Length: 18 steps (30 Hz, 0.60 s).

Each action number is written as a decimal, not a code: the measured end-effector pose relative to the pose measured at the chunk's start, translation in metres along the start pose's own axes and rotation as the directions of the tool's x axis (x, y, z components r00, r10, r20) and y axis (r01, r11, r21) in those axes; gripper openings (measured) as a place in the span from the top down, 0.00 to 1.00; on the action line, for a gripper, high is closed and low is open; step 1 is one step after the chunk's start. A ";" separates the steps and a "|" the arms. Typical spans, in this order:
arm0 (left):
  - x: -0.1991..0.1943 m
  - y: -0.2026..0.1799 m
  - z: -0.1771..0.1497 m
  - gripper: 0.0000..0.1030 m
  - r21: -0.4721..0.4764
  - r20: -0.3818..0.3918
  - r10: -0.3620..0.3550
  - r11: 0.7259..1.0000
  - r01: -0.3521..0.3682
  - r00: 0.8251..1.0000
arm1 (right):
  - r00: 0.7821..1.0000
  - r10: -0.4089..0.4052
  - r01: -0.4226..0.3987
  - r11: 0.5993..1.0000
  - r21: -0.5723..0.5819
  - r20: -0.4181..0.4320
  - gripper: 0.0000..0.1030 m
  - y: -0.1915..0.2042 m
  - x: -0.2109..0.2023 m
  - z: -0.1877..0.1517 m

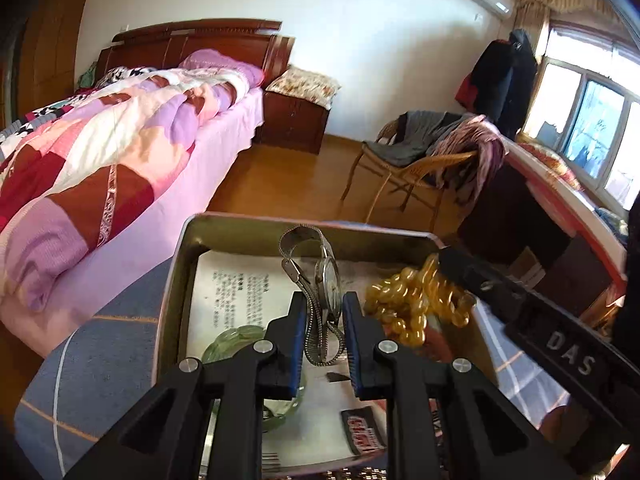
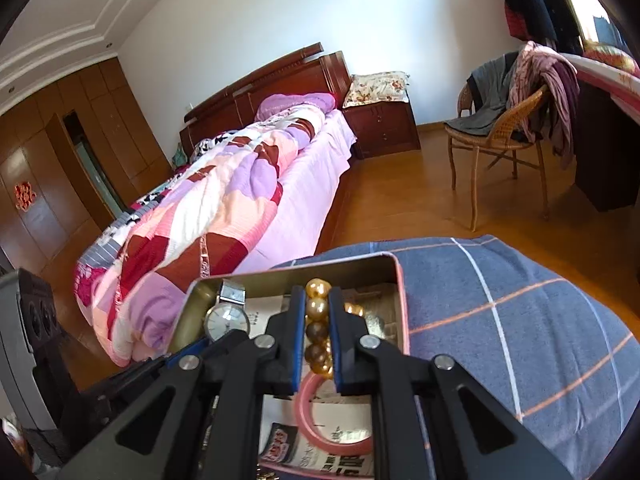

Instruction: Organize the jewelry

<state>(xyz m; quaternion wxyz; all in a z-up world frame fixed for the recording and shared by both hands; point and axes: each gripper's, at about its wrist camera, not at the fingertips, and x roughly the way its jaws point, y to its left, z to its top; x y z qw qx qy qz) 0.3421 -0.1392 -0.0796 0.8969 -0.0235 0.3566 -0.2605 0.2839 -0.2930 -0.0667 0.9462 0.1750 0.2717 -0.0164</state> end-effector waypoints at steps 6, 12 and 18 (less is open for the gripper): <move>-0.006 0.001 -0.001 0.44 -0.018 0.006 0.039 0.999 -0.039 0.999 | 0.996 -0.029 0.028 1.000 0.010 0.080 0.49 -0.002 -0.028 0.002; -0.023 -0.006 -0.009 0.43 0.003 0.015 0.077 0.997 -0.077 0.997 | 0.995 -0.077 0.075 0.997 0.031 0.068 0.49 -0.007 -0.043 -0.007; -0.038 -0.015 -0.026 0.43 0.066 0.012 0.157 0.985 -0.157 0.988 | 0.992 -0.116 0.114 0.993 0.039 0.051 0.49 -0.011 -0.060 -0.024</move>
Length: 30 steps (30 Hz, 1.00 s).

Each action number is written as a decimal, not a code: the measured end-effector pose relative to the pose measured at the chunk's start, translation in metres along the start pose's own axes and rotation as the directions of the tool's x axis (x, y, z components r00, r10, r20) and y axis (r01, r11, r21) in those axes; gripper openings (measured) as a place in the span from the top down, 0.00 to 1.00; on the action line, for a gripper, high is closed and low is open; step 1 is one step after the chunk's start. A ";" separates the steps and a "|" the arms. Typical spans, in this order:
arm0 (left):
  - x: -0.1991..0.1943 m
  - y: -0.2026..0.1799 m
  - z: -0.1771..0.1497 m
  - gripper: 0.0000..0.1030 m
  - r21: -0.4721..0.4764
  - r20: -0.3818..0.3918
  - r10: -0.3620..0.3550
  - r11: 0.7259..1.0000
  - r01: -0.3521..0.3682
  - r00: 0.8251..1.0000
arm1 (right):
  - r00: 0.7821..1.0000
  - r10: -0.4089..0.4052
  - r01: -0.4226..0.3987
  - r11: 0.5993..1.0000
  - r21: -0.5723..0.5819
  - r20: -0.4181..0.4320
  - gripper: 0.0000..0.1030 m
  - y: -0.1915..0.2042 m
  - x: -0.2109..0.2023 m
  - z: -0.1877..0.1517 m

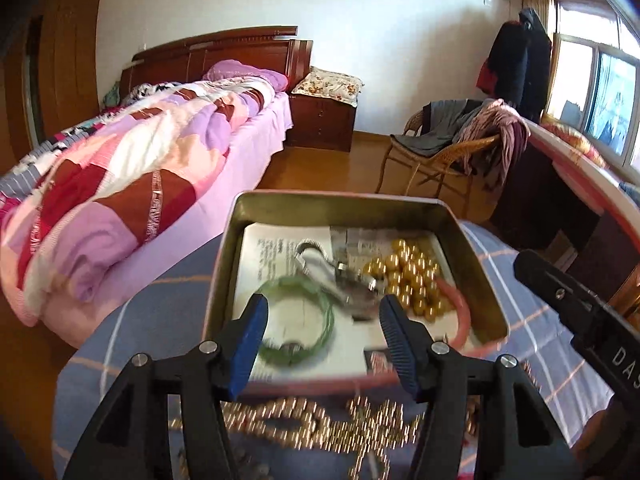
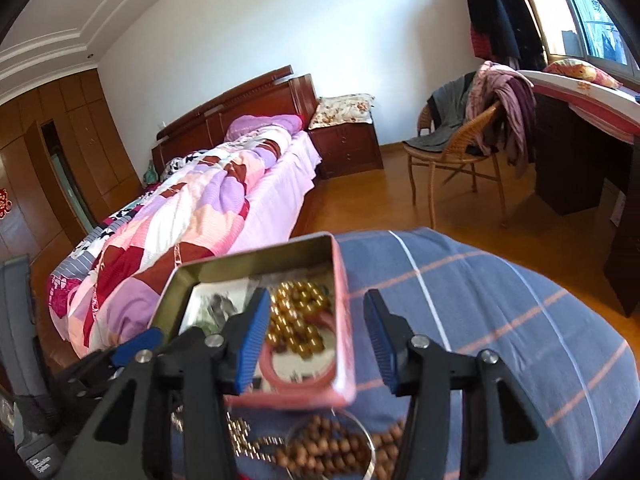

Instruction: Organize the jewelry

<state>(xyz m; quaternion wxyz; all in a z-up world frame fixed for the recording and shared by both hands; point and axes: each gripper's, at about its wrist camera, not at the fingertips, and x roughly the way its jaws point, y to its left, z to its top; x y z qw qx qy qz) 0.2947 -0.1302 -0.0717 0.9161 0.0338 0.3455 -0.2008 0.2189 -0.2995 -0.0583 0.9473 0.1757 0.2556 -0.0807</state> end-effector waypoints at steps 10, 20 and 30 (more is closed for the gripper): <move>-0.032 -0.001 -0.032 0.43 0.020 -0.026 0.078 0.997 -0.078 0.997 | 0.998 -0.059 0.059 0.998 0.008 -0.002 0.44 -0.010 -0.034 -0.021; -0.057 -0.004 -0.054 0.43 0.037 -0.032 0.127 0.991 -0.126 0.991 | 0.997 -0.069 0.069 0.998 0.002 -0.019 0.44 -0.013 -0.063 -0.040; -0.081 0.004 -0.085 0.43 0.024 -0.057 0.132 0.991 -0.131 0.990 | 0.995 -0.088 0.087 0.996 -0.026 -0.046 0.44 -0.015 -0.085 -0.063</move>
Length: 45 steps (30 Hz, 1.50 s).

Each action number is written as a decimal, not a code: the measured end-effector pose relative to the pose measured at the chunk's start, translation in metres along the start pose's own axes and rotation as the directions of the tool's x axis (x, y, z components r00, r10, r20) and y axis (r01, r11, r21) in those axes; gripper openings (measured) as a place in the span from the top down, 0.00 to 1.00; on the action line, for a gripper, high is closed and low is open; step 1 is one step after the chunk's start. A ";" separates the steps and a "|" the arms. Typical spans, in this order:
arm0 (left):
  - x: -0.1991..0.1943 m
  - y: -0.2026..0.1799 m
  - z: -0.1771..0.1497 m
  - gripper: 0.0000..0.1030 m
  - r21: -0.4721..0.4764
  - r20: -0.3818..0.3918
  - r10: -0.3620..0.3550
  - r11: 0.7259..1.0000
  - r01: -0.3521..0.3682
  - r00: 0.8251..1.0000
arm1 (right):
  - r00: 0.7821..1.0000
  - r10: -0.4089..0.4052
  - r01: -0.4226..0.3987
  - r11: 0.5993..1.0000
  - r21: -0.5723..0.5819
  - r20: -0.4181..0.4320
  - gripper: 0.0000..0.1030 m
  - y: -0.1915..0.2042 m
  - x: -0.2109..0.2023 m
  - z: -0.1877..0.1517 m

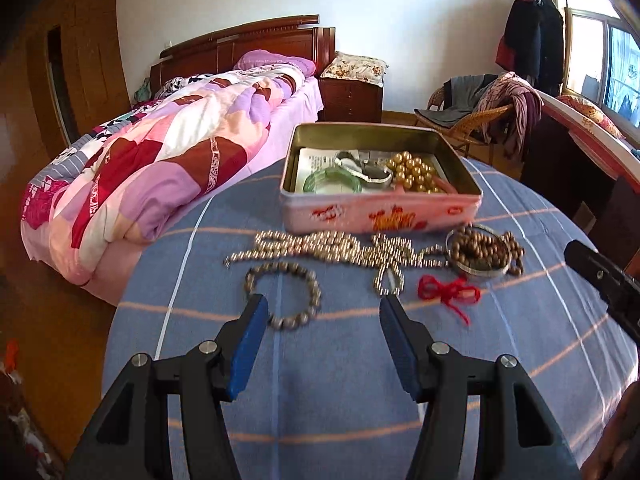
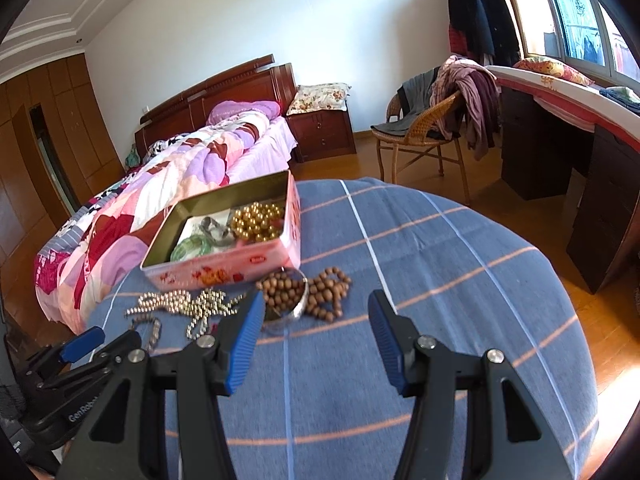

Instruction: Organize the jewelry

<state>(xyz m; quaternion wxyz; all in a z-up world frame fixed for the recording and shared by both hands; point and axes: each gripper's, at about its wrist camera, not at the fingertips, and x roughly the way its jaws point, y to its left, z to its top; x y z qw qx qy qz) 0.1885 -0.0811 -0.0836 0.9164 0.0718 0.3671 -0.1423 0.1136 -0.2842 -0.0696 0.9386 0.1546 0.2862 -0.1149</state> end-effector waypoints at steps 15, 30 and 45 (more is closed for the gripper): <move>-0.007 0.003 -0.035 0.43 -0.017 -0.059 -0.041 0.999 0.040 0.997 | 0.996 0.046 -0.047 0.999 -0.007 -0.075 0.44 0.002 -0.005 -0.023; 0.055 -0.069 0.018 0.50 0.009 -0.132 -0.213 0.976 0.216 0.968 | 0.997 0.029 -0.025 0.998 0.053 -0.068 0.44 -0.028 -0.009 -0.016; 0.004 -0.024 -0.004 0.95 -0.073 -0.004 -0.389 0.919 0.388 0.921 | 0.973 0.173 -0.155 0.980 0.123 -0.152 0.55 -0.020 0.026 -0.012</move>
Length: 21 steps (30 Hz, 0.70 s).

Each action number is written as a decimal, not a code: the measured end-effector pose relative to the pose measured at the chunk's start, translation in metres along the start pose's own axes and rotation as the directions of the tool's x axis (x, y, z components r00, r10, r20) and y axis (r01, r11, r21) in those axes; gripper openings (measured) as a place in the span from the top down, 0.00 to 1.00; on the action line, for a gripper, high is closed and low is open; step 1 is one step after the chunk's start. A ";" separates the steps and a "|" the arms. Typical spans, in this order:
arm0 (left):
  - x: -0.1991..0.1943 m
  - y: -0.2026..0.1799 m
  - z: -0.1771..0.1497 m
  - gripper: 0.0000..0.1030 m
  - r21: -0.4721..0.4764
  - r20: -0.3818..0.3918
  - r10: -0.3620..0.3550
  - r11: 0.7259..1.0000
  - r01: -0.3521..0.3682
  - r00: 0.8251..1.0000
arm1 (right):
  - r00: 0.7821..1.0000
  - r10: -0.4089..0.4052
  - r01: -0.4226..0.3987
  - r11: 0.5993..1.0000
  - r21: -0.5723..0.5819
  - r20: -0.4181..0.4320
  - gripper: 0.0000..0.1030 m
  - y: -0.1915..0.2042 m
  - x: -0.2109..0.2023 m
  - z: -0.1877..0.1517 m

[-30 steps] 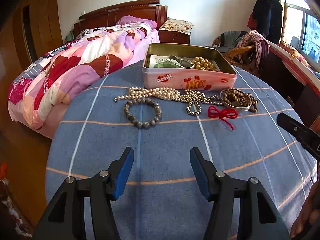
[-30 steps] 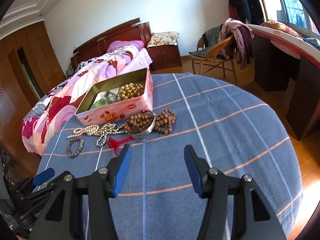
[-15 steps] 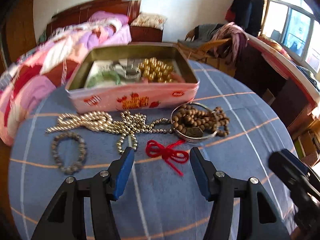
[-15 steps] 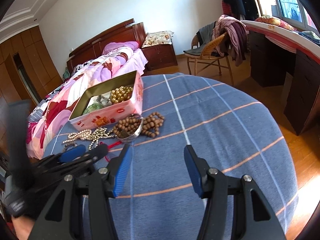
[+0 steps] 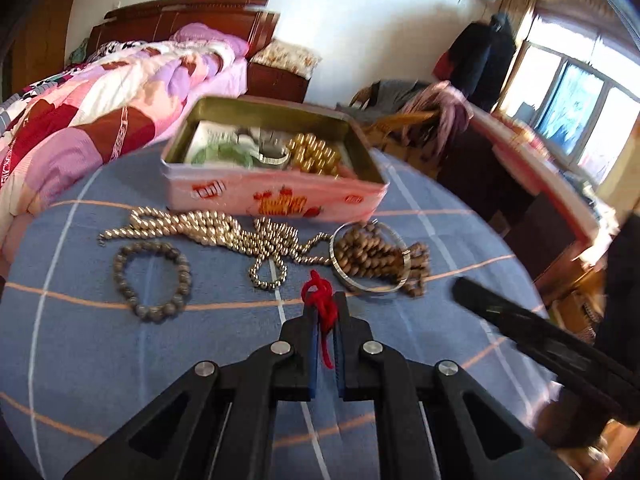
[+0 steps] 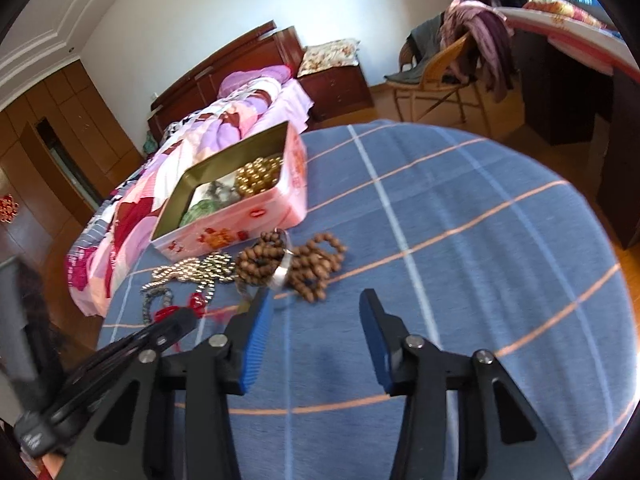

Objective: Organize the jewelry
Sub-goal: 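Grasp the red tassel with the left tool while the right tool grasps the silver bangle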

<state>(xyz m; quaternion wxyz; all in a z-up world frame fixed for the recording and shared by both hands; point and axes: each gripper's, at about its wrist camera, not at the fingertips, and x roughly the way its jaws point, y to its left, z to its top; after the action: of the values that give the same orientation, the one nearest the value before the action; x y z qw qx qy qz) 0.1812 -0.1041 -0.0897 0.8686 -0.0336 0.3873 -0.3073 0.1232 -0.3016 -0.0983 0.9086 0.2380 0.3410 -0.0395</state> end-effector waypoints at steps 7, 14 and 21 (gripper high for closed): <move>-0.034 0.005 -0.008 0.95 0.034 0.052 0.013 0.999 -0.014 0.999 | 1.000 0.011 -0.012 0.999 -0.048 -0.009 0.58 0.018 0.006 0.002; -0.039 0.015 -0.007 0.95 0.021 0.066 0.038 0.999 -0.040 0.997 | 0.988 0.098 -0.094 0.995 0.041 -0.119 0.58 0.022 0.037 0.001; -0.047 0.024 -0.006 0.95 0.009 0.077 0.060 0.998 -0.061 0.995 | 0.991 0.058 -0.045 0.994 0.104 -0.122 0.72 0.019 0.058 0.010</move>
<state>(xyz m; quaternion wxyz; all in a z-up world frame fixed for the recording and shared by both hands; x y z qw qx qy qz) 0.1650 -0.0576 -0.0700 0.8919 -0.0285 0.3527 -0.2815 0.1786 -0.2840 -0.1210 0.8730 0.2944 0.3883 -0.0183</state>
